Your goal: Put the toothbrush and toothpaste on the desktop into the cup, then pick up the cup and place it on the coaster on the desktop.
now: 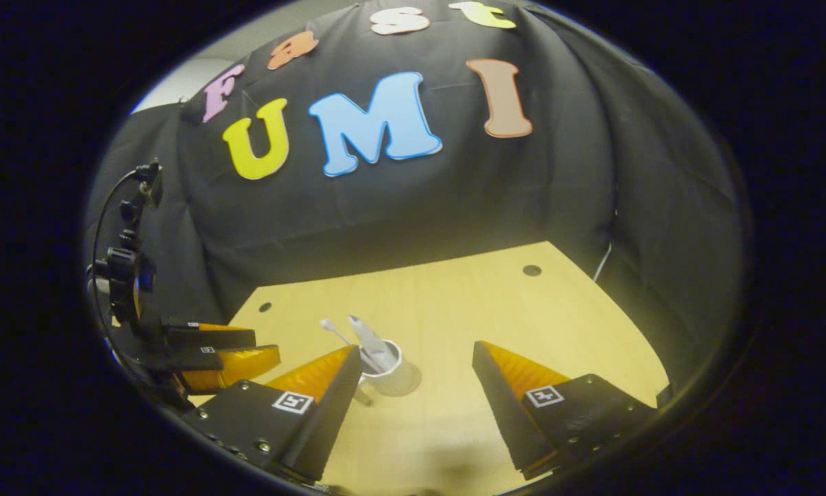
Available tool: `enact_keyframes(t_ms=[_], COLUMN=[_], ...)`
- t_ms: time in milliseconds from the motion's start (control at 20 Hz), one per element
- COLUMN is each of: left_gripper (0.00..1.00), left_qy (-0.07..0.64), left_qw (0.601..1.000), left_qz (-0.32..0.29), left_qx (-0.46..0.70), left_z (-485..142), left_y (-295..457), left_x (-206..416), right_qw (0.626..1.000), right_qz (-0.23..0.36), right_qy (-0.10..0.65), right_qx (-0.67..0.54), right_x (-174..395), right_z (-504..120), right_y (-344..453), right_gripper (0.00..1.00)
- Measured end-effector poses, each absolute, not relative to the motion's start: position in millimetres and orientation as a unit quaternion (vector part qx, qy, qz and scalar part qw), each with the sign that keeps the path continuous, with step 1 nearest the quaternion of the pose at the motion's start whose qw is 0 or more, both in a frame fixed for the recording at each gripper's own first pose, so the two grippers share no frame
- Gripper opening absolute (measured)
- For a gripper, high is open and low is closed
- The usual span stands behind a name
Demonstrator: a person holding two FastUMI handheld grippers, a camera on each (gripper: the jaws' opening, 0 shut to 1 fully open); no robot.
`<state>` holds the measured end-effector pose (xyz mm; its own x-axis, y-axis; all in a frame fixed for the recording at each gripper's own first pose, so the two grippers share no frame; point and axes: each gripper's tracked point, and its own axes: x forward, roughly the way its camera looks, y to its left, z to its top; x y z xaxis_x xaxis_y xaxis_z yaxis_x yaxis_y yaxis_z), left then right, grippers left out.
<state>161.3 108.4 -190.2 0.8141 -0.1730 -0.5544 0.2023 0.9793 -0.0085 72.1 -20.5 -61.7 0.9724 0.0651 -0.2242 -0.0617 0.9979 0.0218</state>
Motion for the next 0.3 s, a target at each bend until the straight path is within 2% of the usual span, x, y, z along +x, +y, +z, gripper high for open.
enact_keyframes(t_ms=[50, 300], left_gripper=[0.77, 0.77], left_qy=[0.263, 0.16], left_qw=[0.961, 0.987], left_qz=[-0.085, -0.022], left_qx=[0.018, 0.005], left_z=[-168, -92], left_y=[117, 165], left_x=[159, 135], right_qw=[0.994, 0.993], right_qz=[0.043, 0.1], right_qy=[0.102, 0.059], right_qx=[0.003, 0.007], right_x=[73, 71], right_z=[-50, 4], right_y=[-8, 52], right_gripper=[0.96, 0.95])
